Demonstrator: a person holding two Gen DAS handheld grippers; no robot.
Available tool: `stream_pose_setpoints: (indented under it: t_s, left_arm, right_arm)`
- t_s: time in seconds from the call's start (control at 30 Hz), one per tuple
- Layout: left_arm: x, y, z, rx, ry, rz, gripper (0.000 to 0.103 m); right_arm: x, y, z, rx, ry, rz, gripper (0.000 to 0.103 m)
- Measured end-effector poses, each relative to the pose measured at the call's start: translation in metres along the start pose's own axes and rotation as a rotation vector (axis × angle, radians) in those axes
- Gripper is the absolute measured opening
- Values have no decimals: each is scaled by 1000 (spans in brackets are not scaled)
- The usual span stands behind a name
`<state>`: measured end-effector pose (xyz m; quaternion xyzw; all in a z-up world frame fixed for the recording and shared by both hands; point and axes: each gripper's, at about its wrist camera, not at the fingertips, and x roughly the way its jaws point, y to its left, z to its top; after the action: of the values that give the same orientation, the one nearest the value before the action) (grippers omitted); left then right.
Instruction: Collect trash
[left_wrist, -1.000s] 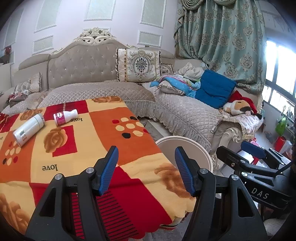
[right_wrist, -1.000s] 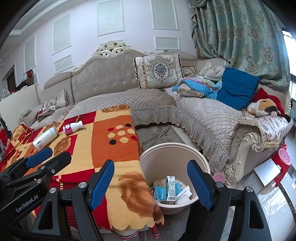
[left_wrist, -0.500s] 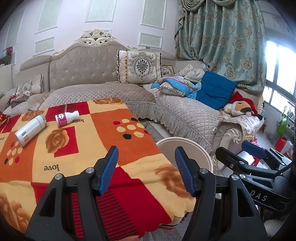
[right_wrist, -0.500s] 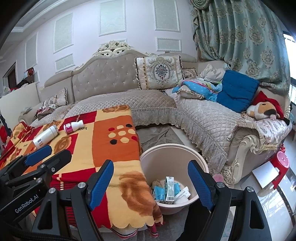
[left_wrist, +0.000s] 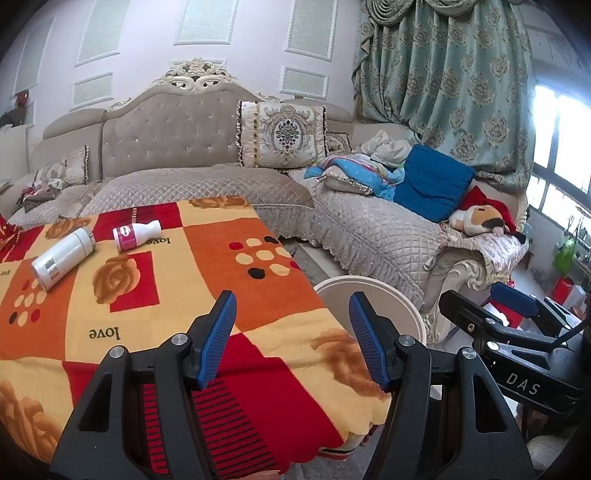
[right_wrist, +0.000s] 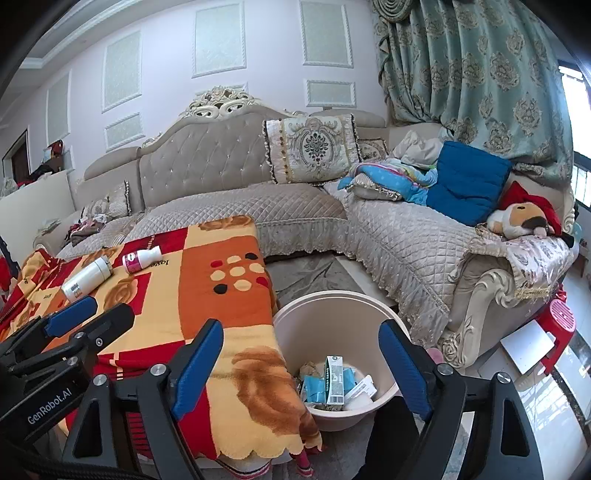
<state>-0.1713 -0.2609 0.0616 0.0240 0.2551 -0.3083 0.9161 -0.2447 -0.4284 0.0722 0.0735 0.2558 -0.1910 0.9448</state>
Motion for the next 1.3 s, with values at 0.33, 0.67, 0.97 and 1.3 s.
stream_pose_setpoints:
  t_s: [0.33, 0.67, 0.97, 1.3]
  left_arm:
    - [0, -1, 1, 7, -6, 14, 62]
    - [0, -1, 1, 15, -11, 24, 62]
    - [0, -1, 2, 19, -16, 26, 62]
    - [1, -1, 3, 28, -16, 25, 62]
  right_arm:
    - [0, 0, 2, -3, -6, -7, 87]
    - [-1, -6, 3, 7, -8, -12, 88]
    - [0, -6, 1, 9, -7, -11, 88]
    - [-1, -6, 1, 11, -6, -12, 88]
